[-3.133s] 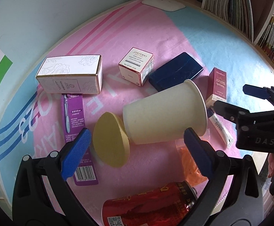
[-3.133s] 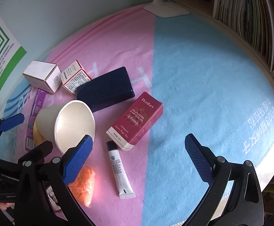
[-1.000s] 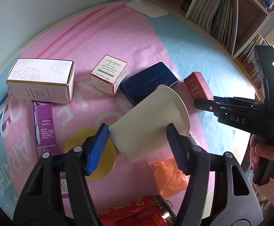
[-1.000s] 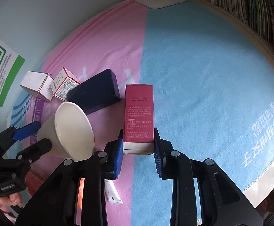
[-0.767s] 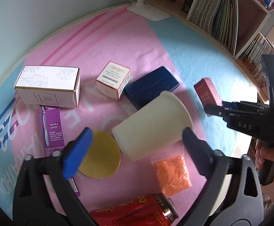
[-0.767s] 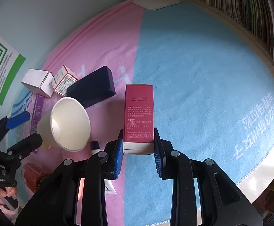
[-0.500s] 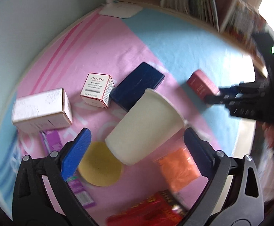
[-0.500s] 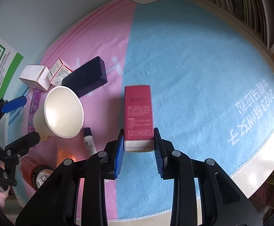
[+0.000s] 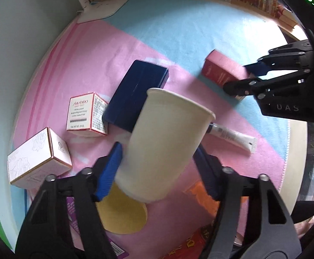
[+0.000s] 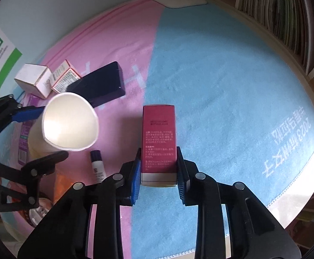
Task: Collect trash
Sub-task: 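Close the left tool on the white paper cup and lift it, then carry the cup and red box to the teal bin and release both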
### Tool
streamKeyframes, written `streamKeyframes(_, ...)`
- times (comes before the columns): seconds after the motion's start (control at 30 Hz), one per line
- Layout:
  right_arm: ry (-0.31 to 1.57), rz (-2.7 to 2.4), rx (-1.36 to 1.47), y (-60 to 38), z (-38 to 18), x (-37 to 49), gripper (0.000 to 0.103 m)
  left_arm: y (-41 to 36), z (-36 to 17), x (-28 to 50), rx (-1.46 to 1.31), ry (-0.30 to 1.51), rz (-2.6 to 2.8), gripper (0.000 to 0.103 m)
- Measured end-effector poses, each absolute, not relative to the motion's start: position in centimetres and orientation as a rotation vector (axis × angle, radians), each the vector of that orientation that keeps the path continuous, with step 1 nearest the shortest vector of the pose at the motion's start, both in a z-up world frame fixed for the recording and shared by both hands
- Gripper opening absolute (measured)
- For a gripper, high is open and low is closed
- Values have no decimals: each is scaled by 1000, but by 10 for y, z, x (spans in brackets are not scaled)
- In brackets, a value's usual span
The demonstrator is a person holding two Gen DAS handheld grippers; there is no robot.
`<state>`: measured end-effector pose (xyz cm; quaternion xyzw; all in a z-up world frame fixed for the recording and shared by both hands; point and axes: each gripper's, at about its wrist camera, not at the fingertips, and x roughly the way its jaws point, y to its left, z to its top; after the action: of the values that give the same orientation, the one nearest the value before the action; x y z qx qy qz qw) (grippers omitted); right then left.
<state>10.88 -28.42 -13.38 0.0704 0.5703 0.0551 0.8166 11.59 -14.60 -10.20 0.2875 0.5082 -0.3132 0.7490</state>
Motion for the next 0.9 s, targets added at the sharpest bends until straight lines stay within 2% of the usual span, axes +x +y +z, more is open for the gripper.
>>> streamKeyframes(0.1,1203,134,135,-288,-124,101,29,-144,-93,113,618,1100,-697,48)
streamKeyframes(0.5,1158,177,127,-318,-81,27,29,-145,-51,72,642,1017,-735,48)
streamKeyframes(0.9,1135,-25,272,-383,-78,-99,29,-228,-45,-11,784,933,-965,49)
